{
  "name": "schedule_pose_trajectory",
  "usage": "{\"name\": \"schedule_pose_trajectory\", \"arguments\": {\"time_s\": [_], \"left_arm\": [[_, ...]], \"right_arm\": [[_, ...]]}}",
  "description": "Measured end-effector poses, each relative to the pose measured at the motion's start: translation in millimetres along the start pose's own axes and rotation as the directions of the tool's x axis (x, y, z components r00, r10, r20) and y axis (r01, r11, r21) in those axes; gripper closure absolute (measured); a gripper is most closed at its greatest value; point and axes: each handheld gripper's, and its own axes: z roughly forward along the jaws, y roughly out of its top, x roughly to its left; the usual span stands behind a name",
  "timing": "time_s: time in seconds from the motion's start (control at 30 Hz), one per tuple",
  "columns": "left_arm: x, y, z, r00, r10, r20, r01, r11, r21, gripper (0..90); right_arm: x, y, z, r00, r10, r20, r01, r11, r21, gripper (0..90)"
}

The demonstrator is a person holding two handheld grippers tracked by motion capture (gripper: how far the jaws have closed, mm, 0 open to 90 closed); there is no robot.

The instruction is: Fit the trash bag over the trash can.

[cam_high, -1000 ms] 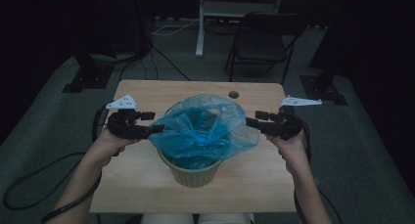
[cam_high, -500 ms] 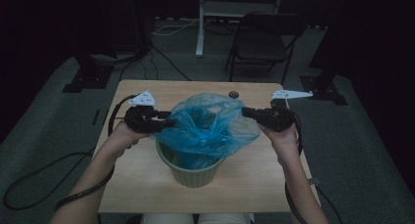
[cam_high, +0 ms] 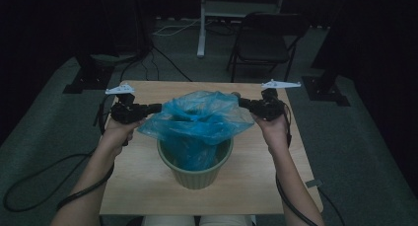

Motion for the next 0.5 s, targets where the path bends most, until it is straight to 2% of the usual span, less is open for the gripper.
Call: {"name": "schedule_pose_trajectory", "arguments": {"time_s": [0.07, 0.1, 0.13, 0.17, 0.2, 0.3, 0.33, 0.43, 0.47, 0.5], "left_arm": [[8.1, -9.1, 4.0, 0.9994, -0.028, -0.022, 0.029, 0.9994, 0.021, 90.0], [8.1, -9.1, 4.0, 0.9994, -0.028, -0.022, 0.029, 0.9994, 0.021, 90.0], [8.1, -9.1, 4.0, 0.9994, -0.028, -0.022, 0.029, 0.9994, 0.021, 90.0], [17.3, -20.2, 8.8, 0.9969, -0.065, -0.044, 0.066, 0.9972, 0.035, 90.0], [21.9, -25.3, 10.7, 0.9954, -0.09, -0.034, 0.091, 0.9953, 0.033, 90.0], [30.7, -39.5, 17.4, 0.9898, -0.142, -0.014, 0.143, 0.9889, 0.043, 90.0], [31.8, -43.7, 20.1, 0.9888, -0.149, -0.002, 0.149, 0.9875, 0.05, 90.0], [31.5, -53.5, 28.6, 0.9883, -0.151, -0.022, 0.152, 0.9857, 0.073, 90.0], [32.4, -56.4, 30.9, 0.9876, -0.152, -0.039, 0.155, 0.9845, 0.082, 90.0], [33.8, -59.8, 32.8, 0.9866, -0.159, -0.036, 0.161, 0.9829, 0.088, 90.0]], "right_arm": [[-5.0, -5.4, 14.6, 0.9999, 0.017, 0.002, -0.017, 0.999, 0.032, 90.0], [-5.0, -5.4, 14.6, 0.9999, 0.017, 0.002, -0.017, 0.999, 0.032, 90.0], [-6.8, -9.1, 22.4, 0.9997, 0.022, 0.006, -0.022, 0.998, 0.052, 90.0], [-6.8, -9.1, 22.4, 0.9997, 0.022, 0.006, -0.022, 0.998, 0.052, 90.0], [-11.6, -18.9, 39.5, 0.9994, 0.033, 0.015, -0.034, 0.995, 0.093, 90.0], [-18.9, -32.2, 58.0, 0.9979, 0.062, 0.015, -0.064, 0.989, 0.131, 90.0], [-20.6, -36.1, 62.7, 0.9973, 0.072, 0.009, -0.073, 0.987, 0.14, 90.0], [-19.1, -44.7, 74.1, 0.997, 0.077, 0.01, -0.077, 0.983, 0.164, 90.0], [-18.0, -46.6, 77.1, 0.9977, 0.065, 0.02, -0.068, 0.983, 0.169, 90.0], [-16.8, -48.5, 79.4, 0.9977, 0.057, 0.035, -0.063, 0.983, 0.175, 90.0]]}}
